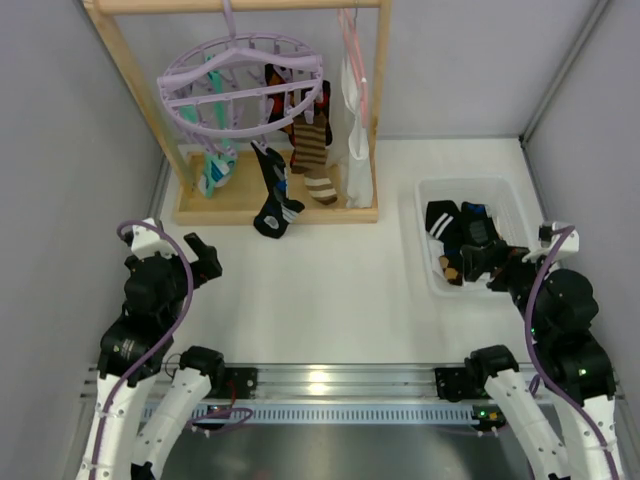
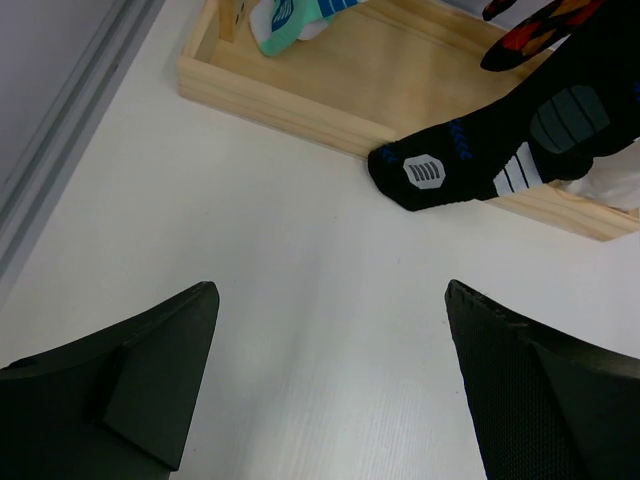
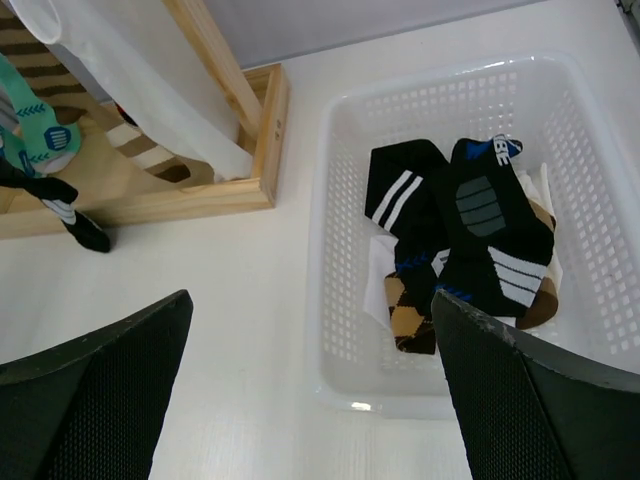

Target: Remove the socks clipped to the hanger

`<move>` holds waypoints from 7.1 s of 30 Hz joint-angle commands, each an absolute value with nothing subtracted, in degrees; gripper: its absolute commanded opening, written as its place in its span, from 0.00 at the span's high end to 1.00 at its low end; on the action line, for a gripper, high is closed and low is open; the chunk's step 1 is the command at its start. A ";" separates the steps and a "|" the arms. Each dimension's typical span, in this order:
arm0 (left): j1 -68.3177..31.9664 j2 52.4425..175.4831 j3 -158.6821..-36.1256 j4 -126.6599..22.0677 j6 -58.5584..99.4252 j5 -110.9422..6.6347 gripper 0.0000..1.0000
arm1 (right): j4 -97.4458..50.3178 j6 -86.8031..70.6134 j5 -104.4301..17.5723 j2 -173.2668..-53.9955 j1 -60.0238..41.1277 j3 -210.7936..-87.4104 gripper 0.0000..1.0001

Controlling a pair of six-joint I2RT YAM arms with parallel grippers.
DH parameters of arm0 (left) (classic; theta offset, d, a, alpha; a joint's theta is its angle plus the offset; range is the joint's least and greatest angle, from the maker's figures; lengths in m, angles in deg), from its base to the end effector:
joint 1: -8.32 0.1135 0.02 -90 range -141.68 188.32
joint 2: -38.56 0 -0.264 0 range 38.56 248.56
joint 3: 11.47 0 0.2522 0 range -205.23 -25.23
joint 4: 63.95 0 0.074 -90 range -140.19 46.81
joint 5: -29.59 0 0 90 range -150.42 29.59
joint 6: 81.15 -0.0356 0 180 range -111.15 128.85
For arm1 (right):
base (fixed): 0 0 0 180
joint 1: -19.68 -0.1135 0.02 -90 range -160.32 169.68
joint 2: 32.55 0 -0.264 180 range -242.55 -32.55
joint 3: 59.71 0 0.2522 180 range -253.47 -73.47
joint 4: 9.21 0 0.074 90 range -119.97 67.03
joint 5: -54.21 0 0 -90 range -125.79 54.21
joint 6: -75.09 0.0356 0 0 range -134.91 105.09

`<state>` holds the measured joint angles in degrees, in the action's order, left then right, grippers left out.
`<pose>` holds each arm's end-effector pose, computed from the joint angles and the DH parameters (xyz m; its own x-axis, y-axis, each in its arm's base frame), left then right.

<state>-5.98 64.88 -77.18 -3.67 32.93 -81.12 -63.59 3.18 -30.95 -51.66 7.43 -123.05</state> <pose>0.0792 -0.0072 0.3523 -0.2791 -0.3227 -0.9044 -0.2223 0.9380 -0.2661 0.0583 0.0096 0.3566 -0.2041 0.2723 -0.9403 -0.0703 0.9540 0.2915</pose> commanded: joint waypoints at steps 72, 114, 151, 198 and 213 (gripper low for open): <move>-11.26 100.87 -123.93 -7.57 36.10 -68.10 0.01 | 12.63 -15.44 -11.11 -130.37 -47.64 -136.83 1.00; -27.28 119.76 -129.47 -7.92 30.21 -101.99 0.27 | 16.14 -11.66 -11.62 -125.45 -52.66 -130.51 1.00; -26.39 113.54 -122.11 -8.00 30.83 -84.42 0.02 | -42.09 -0.23 7.27 -76.51 -46.60 -126.01 1.00; -26.39 65.54 -77.53 -8.27 35.92 -106.21 0.02 | -18.61 -4.98 -46.86 -93.70 -22.76 -127.43 0.07; -26.31 66.07 -77.44 -8.27 35.48 -104.71 0.02 | -4.69 -9.11 -28.68 -123.94 -27.78 -145.00 0.18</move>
<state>-26.42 65.93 -78.01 -6.45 35.38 -104.82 -11.11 -7.12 -33.98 -120.38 -27.35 -139.09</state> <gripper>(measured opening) 0.984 0.831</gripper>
